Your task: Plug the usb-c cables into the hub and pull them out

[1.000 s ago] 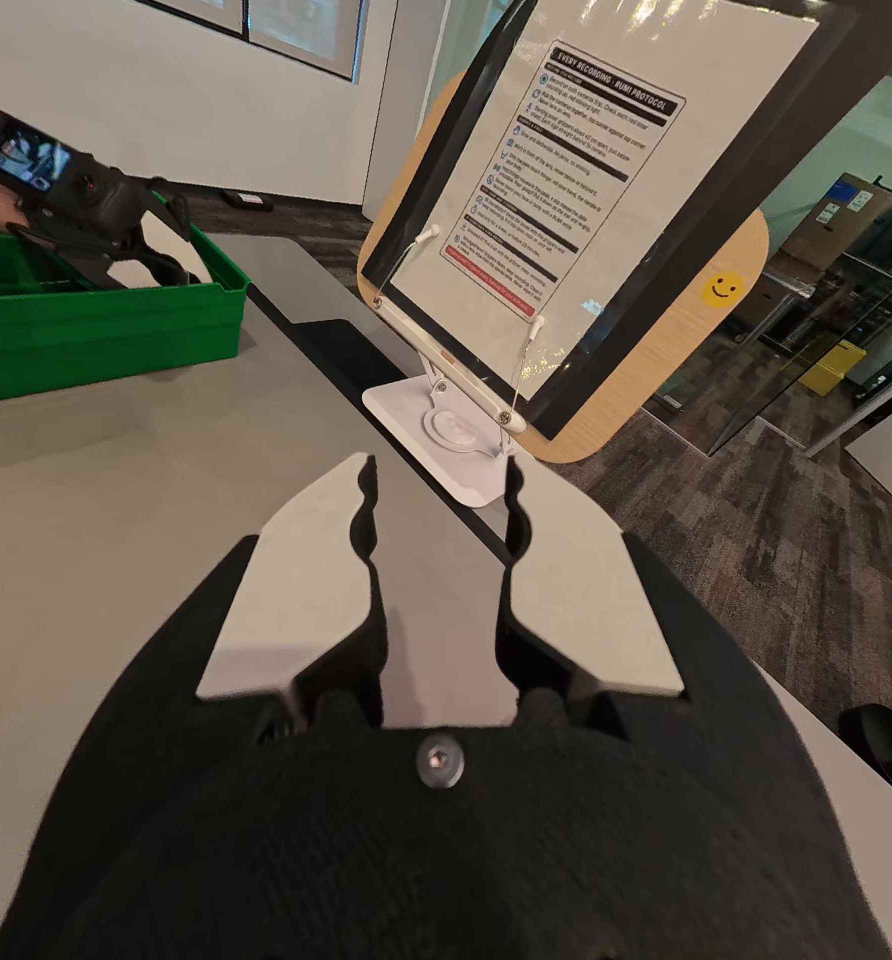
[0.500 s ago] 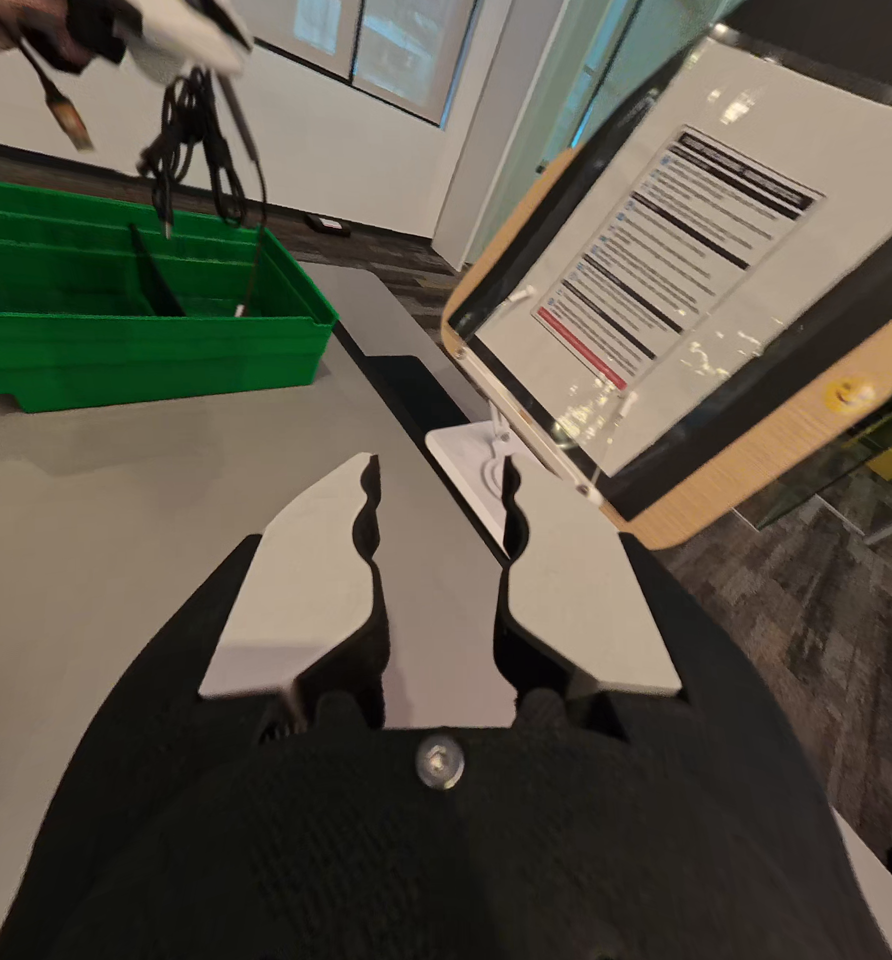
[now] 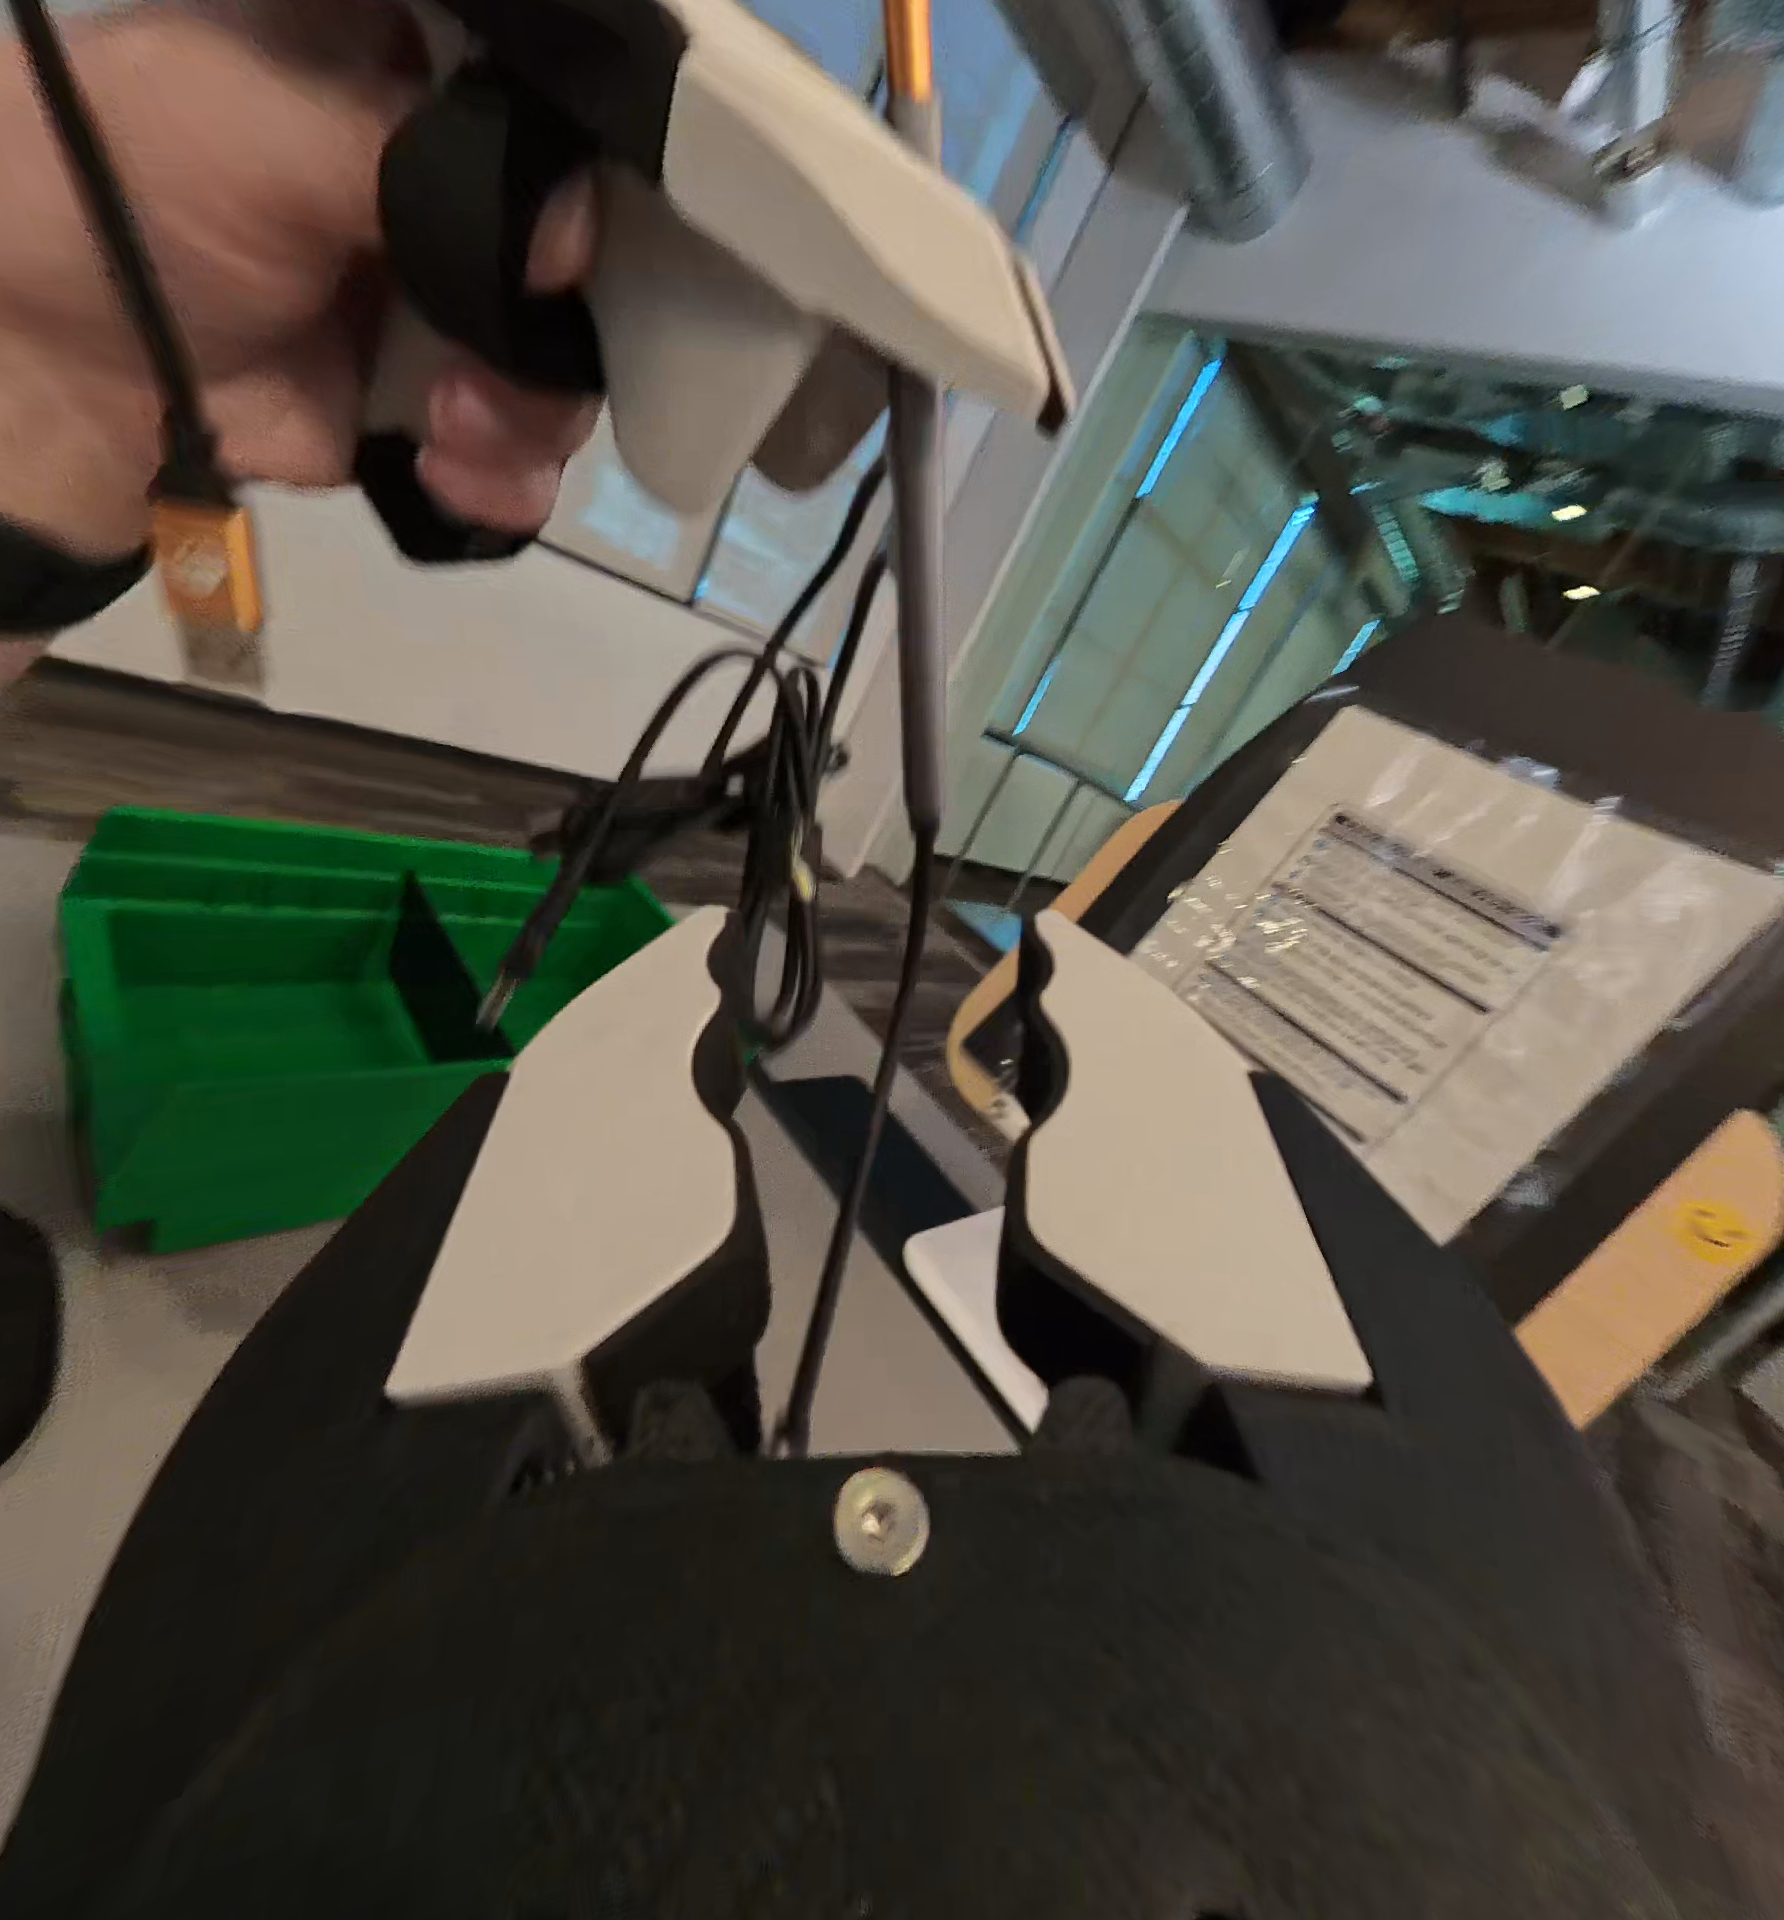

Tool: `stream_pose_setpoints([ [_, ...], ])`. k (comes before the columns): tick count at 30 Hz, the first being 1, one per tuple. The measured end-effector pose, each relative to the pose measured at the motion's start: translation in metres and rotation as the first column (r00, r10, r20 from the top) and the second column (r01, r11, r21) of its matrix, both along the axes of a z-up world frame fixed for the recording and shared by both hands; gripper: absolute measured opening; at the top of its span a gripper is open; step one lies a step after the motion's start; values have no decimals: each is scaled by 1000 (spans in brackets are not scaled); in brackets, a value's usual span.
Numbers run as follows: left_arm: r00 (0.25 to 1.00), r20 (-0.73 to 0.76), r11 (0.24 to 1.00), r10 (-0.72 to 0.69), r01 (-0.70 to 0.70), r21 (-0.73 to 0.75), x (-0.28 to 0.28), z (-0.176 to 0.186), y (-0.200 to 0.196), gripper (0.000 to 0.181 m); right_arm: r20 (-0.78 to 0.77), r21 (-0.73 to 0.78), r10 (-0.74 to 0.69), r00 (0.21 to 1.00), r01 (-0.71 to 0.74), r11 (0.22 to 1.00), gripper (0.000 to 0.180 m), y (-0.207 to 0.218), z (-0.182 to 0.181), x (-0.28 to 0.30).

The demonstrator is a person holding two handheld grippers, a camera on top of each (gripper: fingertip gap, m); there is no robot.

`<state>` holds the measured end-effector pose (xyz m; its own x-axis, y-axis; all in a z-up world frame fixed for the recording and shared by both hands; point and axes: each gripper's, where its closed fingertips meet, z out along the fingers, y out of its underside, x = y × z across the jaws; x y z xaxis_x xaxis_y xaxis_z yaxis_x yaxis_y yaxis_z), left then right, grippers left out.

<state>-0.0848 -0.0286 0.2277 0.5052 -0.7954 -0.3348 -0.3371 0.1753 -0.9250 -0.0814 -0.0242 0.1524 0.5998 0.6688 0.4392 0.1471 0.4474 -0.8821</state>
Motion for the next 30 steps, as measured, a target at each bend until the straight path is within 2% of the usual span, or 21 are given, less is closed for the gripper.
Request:
stream_pose_setpoints([
  [1,1000,-6,1000,-30,30,-4,16,-5,-5,22,-23,22,-37,999,37,999,50,0,7,7],
  [3,996,-15,996,-89,89,-30,43,-16,-15,22,-36,71,-83,996,85,994,50,0,14,21],
  [5,990,-19,989,-141,139,-54,65,-27,-22,22,-16,83,-70,997,71,994,40,1,14,29],
  [8,983,-38,982,-181,179,-53,83,-39,-27,22,80,81,17,997,-24,996,25,-2,2,36],
  [11,965,-131,970,-228,237,53,88,-49,-34,22,95,58,191,977,-197,979,10,-11,-3,46],
  [15,952,-210,928,-223,273,253,86,-56,-41,32,57,62,382,922,-385,921,10,-26,-4,56],
  [19,940,-162,894,-300,336,297,86,-61,-56,32,57,108,509,859,-512,852,10,-45,-4,56],
  [23,917,-49,868,-397,392,305,82,-60,-66,33,14,129,630,776,-626,769,10,-63,1,62],
  [27,850,105,813,-517,449,370,73,-52,-82,23,-36,143,717,696,-706,693,10,-73,3,64],
  [30,810,134,779,-571,483,400,73,-51,-90,18,-75,143,762,643,-749,647,10,-76,3,62],
])
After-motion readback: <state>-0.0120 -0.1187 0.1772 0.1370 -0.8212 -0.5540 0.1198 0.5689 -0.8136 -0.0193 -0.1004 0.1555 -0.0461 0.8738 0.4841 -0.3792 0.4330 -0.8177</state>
